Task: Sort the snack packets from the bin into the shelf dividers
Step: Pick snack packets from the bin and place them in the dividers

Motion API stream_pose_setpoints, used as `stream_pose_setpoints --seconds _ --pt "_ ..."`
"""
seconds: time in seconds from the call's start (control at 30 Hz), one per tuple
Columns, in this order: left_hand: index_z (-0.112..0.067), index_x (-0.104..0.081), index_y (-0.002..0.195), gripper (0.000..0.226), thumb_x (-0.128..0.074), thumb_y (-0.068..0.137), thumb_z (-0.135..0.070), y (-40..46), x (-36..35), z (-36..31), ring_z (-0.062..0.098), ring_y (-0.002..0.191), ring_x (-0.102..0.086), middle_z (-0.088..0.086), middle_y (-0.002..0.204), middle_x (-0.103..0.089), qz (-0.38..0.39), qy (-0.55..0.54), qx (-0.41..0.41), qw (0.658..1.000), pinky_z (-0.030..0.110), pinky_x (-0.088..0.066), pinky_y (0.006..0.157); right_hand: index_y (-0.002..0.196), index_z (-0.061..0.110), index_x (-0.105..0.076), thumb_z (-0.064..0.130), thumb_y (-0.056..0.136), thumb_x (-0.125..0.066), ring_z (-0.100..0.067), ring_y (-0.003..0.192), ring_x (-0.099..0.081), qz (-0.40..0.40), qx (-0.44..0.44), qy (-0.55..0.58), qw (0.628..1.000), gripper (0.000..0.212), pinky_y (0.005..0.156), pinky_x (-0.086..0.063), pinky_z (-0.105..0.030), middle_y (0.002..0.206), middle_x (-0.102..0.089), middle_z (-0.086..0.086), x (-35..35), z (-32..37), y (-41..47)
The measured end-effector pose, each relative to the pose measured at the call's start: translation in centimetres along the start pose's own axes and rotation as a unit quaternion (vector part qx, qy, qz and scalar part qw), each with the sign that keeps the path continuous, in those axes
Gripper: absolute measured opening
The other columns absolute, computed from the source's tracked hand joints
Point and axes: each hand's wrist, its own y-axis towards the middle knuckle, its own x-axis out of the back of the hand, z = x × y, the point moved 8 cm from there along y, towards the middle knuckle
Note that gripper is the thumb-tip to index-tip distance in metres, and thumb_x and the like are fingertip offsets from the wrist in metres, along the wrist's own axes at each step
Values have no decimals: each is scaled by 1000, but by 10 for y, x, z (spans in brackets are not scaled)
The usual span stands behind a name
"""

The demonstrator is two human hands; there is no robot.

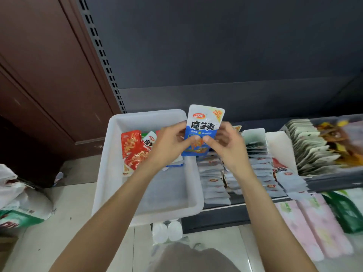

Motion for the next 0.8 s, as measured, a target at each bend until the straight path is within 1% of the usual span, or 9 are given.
stream_pose_setpoints --seconds 0.1,0.17,0.27,0.37,0.43,0.57,0.63,0.7,0.8 --pt "-16 -70 99 18 -71 82 -23 19 -14 -24 7 73 -66 -2 84 -72 -17 91 -75 993 23 -53 66 109 11 -54 8 84 -69 -8 92 -67 -51 67 -44 996 30 73 -53 -22 102 -68 10 32 32 12" --pt "-13 -70 101 21 -69 83 -24 27 -19 -37 8 77 -65 -4 86 -71 -34 96 -109 989 23 -54 67 108 10 -55 9 87 -67 -2 87 -66 -59 97 -77 991 24 70 -52 -18 98 -67 14 43 44 18" --pt "-10 -69 102 20 -64 88 -24 37 -28 -28 6 82 -64 -4 91 -70 -16 114 -105 988 30 -55 68 110 16 -56 8 88 -65 1 89 -65 -44 103 -97 989 25 73 -50 -16 99 -67 14 50 35 28" --pt "-3 -67 90 32 -57 87 -33 44 -32 1 19 78 -64 6 84 -69 10 152 -77 985 39 -53 64 108 18 -58 9 88 -66 -3 93 -66 -17 87 -115 989 24 77 -52 -21 101 -67 12 47 7 38" --pt "-1 -67 87 30 -60 87 -30 47 -32 17 25 77 -61 10 81 -66 11 165 -68 984 40 -50 65 107 15 -60 9 88 -66 -7 95 -66 -5 76 -120 990 21 78 -54 -25 101 -69 8 43 -11 42" --pt "-8 -72 99 17 -69 84 -15 53 -33 42 22 84 -62 7 92 -68 23 174 -32 984 37 -51 70 104 10 -62 16 85 -69 -8 89 -68 20 61 -223 973 21 76 -57 -37 97 -71 3 35 -38 52" --pt "-9 -71 99 18 -70 83 -15 53 -32 47 19 81 -60 4 88 -66 19 180 -29 983 32 -51 69 99 15 -62 18 82 -72 -5 82 -67 11 78 -267 960 20 71 -56 -34 91 -70 9 36 -38 52" --pt "-10 -70 94 13 -71 82 -15 51 -29 44 15 75 -58 -1 81 -62 8 176 -46 983 19 -45 65 94 20 -62 17 82 -72 -2 73 -63 -2 112 -289 951 16 65 -54 -28 85 -67 14 37 -28 50" --pt "-17 -72 94 13 -70 82 -12 45 -29 39 9 73 -59 -6 81 -64 6 180 -89 980 11 -42 65 82 21 -64 12 79 -72 -9 63 -57 5 175 -414 893 12 54 -50 -32 75 -65 10 25 -20 45"
